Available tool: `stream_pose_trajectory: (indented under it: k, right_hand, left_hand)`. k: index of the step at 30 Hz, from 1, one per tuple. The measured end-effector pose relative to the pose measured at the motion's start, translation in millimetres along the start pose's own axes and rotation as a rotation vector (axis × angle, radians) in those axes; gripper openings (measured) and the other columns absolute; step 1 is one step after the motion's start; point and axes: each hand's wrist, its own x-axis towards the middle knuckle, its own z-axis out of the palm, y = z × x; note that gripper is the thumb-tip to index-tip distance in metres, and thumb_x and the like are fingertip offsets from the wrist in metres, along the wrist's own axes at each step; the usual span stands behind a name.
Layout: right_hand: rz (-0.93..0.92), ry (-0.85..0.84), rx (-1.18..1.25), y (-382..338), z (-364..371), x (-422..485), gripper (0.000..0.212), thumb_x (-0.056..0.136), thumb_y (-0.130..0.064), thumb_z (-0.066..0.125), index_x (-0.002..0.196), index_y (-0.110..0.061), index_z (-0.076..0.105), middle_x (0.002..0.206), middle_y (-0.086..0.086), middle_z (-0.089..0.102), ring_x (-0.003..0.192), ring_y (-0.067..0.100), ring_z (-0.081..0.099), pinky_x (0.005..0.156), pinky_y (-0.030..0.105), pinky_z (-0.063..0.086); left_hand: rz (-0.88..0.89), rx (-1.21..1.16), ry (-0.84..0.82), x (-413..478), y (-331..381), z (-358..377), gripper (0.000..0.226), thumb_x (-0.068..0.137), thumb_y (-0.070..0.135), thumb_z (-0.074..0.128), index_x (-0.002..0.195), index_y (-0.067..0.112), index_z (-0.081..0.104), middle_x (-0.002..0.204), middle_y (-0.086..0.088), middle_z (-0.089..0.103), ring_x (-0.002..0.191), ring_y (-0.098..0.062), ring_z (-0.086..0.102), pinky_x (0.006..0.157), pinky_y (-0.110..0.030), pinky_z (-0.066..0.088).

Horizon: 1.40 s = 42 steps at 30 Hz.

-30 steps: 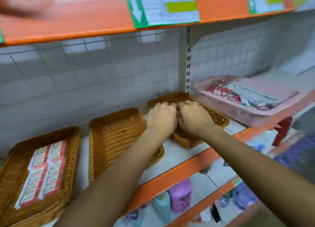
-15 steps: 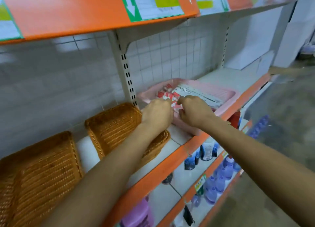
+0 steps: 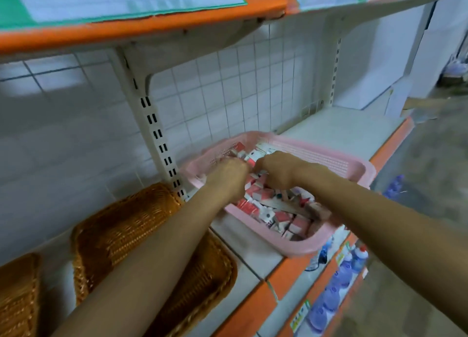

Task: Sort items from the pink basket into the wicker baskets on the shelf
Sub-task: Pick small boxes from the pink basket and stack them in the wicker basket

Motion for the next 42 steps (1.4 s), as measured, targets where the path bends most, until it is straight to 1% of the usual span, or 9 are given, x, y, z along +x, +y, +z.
stream_pose_trajectory:
  k: [3,7,17,20,23,27,32,37,42]
  right_hand:
    - [-0.087,-0.098,-0.064,6,0,18,0.036,0.086,-0.019,0.061,0.122,-0.015,0.059,0.120,0.008,0.062,0.108,0.026,0.057,0.085,0.029,0.044]
    - [-0.223,-0.197,-0.182,11,3,36,0.029,0.083,-0.021,0.065,0.111,-0.013,0.062,0.108,0.009,0.065,0.092,0.024,0.060,0.080,0.029,0.047]
    - [-0.278,-0.068,-0.212,15,14,51,0.038,0.084,-0.009,0.063,0.120,-0.017,0.053,0.121,0.006,0.057,0.115,0.027,0.054,0.095,0.046,0.041]
    - [-0.340,-0.042,-0.169,19,8,44,0.024,0.084,-0.011,0.062,0.107,-0.017,0.058,0.111,0.005,0.060,0.106,0.026,0.057,0.084,0.039,0.043]
    - [-0.440,0.007,-0.032,24,-4,35,0.011,0.082,-0.006,0.056,0.086,-0.015,0.059,0.093,0.005,0.063,0.090,0.026,0.059,0.073,0.032,0.049]
    - [-0.472,0.063,0.317,26,-20,20,0.024,0.083,-0.004,0.058,0.098,-0.020,0.067,0.083,-0.006,0.059,0.079,0.017,0.060,0.073,0.027,0.051]
    - [-0.497,0.024,0.628,16,-29,3,0.028,0.080,0.003,0.060,0.075,-0.025,0.062,0.082,0.002,0.072,0.082,0.024,0.069,0.075,0.041,0.057]
    - [-0.539,-0.022,0.866,-7,-30,-15,0.028,0.082,0.005,0.059,0.097,-0.018,0.062,0.093,-0.002,0.066,0.088,0.018,0.064,0.084,0.035,0.053]
    - [-0.537,-0.168,1.189,-41,-30,-39,0.033,0.083,0.018,0.050,0.097,-0.011,0.056,0.089,0.007,0.060,0.074,0.012,0.061,0.070,0.021,0.054]
  left_hand:
    - [0.019,0.012,-0.108,7,-2,7,0.032,0.082,0.003,0.059,0.111,0.015,0.064,0.105,-0.005,0.065,0.090,-0.024,0.061,0.067,-0.033,0.051]
    - [-0.037,-0.042,-0.140,12,-2,12,0.032,0.083,0.009,0.060,0.113,0.020,0.064,0.105,-0.002,0.067,0.087,-0.022,0.062,0.073,-0.037,0.055]
    - [-0.248,-0.107,-0.064,7,8,3,0.030,0.086,0.019,0.062,0.116,0.021,0.064,0.118,-0.007,0.062,0.110,-0.025,0.056,0.091,-0.034,0.047]
    - [-0.346,-0.166,0.010,2,15,-2,0.027,0.082,0.020,0.067,0.109,0.022,0.066,0.114,-0.006,0.063,0.103,-0.024,0.059,0.088,-0.033,0.047]
    - [-0.447,-0.208,0.090,-4,21,-5,0.026,0.082,0.018,0.068,0.108,0.018,0.065,0.112,-0.005,0.062,0.101,-0.023,0.058,0.083,-0.029,0.044]
    - [-0.519,-0.249,0.193,-19,30,-12,0.025,0.081,0.021,0.071,0.105,0.019,0.065,0.112,-0.005,0.063,0.101,-0.022,0.058,0.082,-0.029,0.044]
    - [-0.644,-0.266,0.269,-52,37,-23,0.031,0.078,0.023,0.071,0.107,0.017,0.062,0.107,-0.008,0.066,0.100,-0.028,0.060,0.083,-0.034,0.048]
    - [-0.704,-0.269,0.329,-93,36,-33,0.030,0.079,0.025,0.068,0.107,0.017,0.062,0.108,-0.008,0.066,0.100,-0.029,0.060,0.083,-0.034,0.048]
    - [-0.669,-0.260,0.347,-135,32,-45,0.034,0.086,0.018,0.060,0.120,0.016,0.060,0.116,-0.008,0.063,0.110,-0.026,0.054,0.089,-0.028,0.038]
